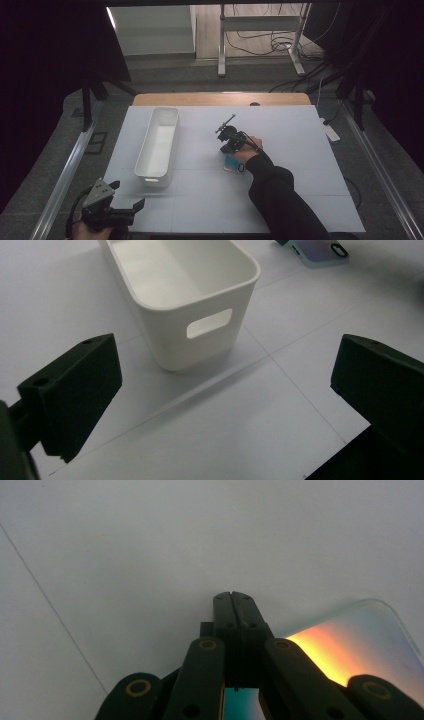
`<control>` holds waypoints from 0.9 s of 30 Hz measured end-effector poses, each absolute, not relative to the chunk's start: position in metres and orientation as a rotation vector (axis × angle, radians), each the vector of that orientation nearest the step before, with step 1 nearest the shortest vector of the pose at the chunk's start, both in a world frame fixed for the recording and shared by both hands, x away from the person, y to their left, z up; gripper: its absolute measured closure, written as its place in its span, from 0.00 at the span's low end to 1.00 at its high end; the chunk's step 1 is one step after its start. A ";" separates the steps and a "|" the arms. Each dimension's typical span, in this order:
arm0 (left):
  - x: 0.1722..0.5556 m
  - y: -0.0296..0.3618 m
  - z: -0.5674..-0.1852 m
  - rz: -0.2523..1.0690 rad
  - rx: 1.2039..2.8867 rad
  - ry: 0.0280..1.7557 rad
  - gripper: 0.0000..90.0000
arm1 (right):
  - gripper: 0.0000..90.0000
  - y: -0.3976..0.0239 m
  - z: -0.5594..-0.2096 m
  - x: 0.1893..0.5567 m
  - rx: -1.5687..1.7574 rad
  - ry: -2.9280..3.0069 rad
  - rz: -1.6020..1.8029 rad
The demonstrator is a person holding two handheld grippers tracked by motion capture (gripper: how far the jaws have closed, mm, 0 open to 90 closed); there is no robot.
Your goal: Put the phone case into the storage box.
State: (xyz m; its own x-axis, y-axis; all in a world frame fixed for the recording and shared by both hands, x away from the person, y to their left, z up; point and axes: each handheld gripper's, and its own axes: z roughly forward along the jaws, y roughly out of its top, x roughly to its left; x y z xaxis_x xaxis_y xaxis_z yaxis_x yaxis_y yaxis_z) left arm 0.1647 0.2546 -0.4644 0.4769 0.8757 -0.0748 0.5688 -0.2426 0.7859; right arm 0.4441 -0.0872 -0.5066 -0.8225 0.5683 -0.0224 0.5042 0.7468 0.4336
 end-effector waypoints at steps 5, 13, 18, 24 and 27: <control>0.165 0.255 -0.464 0.495 1.938 1.200 0.01 | 0.99 -0.096 -0.506 0.448 0.895 2.774 0.617; 0.165 0.254 -0.464 0.495 1.938 1.200 0.01 | 0.99 -0.111 -0.504 0.454 0.938 2.743 0.594; 0.165 0.254 -0.464 0.495 1.939 1.200 0.01 | 0.99 -0.123 -0.503 0.458 0.969 2.724 0.573; 0.165 0.254 -0.464 0.495 1.939 1.201 0.01 | 0.99 -0.135 -0.502 0.461 1.003 2.705 0.562; 0.165 0.254 -0.465 0.495 1.939 1.201 0.01 | 0.99 -0.141 -0.502 0.462 1.015 2.700 0.560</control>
